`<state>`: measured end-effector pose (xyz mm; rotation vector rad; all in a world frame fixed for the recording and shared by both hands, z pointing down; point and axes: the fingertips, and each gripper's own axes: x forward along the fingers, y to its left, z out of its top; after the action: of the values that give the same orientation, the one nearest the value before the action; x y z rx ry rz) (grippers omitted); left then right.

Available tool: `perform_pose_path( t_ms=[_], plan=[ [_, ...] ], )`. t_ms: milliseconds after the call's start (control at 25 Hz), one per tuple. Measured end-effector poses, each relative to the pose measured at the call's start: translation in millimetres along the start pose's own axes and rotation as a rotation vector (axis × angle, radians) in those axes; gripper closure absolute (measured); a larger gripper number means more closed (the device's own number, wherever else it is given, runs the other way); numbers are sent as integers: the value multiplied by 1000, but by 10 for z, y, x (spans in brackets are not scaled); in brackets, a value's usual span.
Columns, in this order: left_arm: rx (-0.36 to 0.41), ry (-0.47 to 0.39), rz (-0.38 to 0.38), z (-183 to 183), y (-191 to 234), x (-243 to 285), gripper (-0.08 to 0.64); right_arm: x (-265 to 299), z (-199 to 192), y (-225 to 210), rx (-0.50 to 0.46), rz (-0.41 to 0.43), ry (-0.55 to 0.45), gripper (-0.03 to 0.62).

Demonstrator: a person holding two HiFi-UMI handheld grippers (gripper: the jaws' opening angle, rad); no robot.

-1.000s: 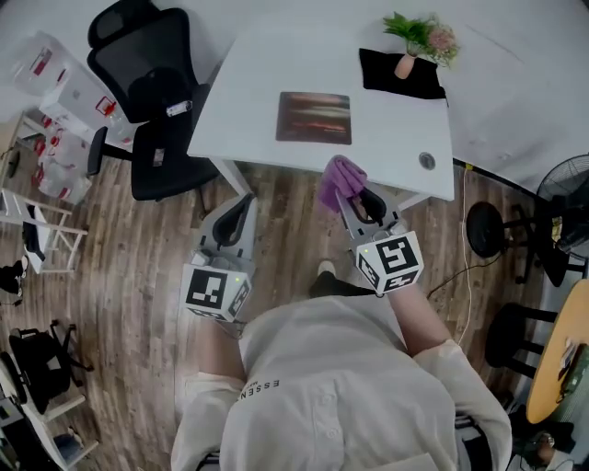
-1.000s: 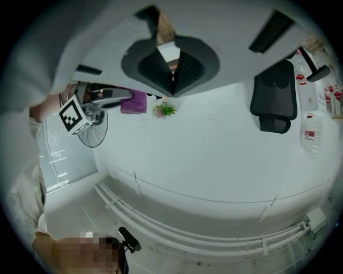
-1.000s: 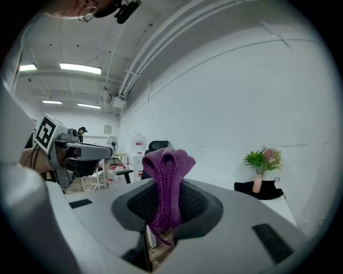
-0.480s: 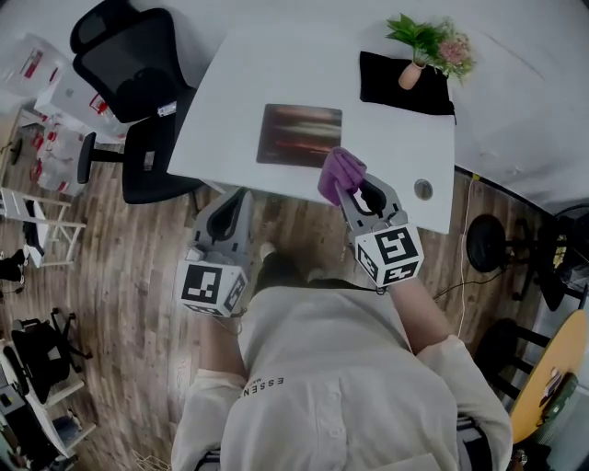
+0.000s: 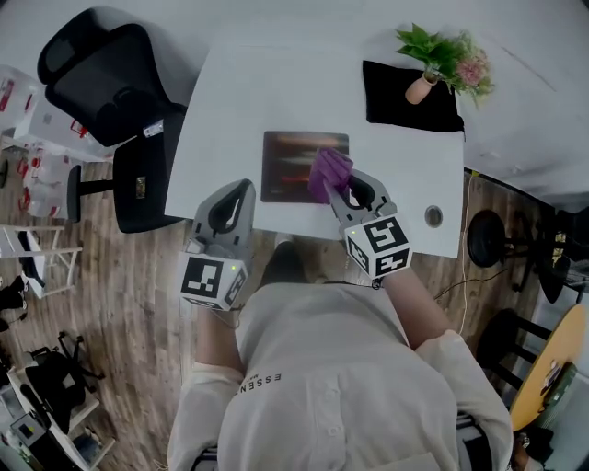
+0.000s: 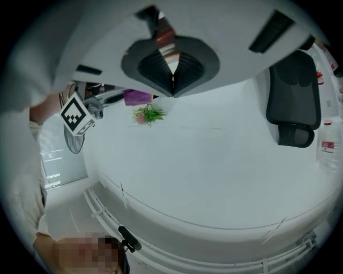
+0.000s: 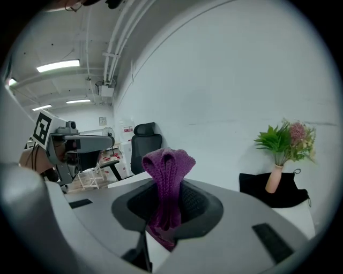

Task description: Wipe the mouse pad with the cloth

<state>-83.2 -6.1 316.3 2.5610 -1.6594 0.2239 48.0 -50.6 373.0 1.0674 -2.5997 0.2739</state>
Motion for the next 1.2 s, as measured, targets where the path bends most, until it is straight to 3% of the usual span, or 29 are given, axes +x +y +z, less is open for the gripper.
perform_pose_path(
  t_ms=[640,720,1200],
  plan=[
    [3,118,-134,-570,1337,785,557,1912,-555,77,57,68,355,500],
    [-32,131,-130,-618,1456,837,558,2058,-633,67,70,68,388,500],
    [-75,179,-181,-862,1637,1163,558,2570,-1003,85,84,128,541,500]
  ],
)
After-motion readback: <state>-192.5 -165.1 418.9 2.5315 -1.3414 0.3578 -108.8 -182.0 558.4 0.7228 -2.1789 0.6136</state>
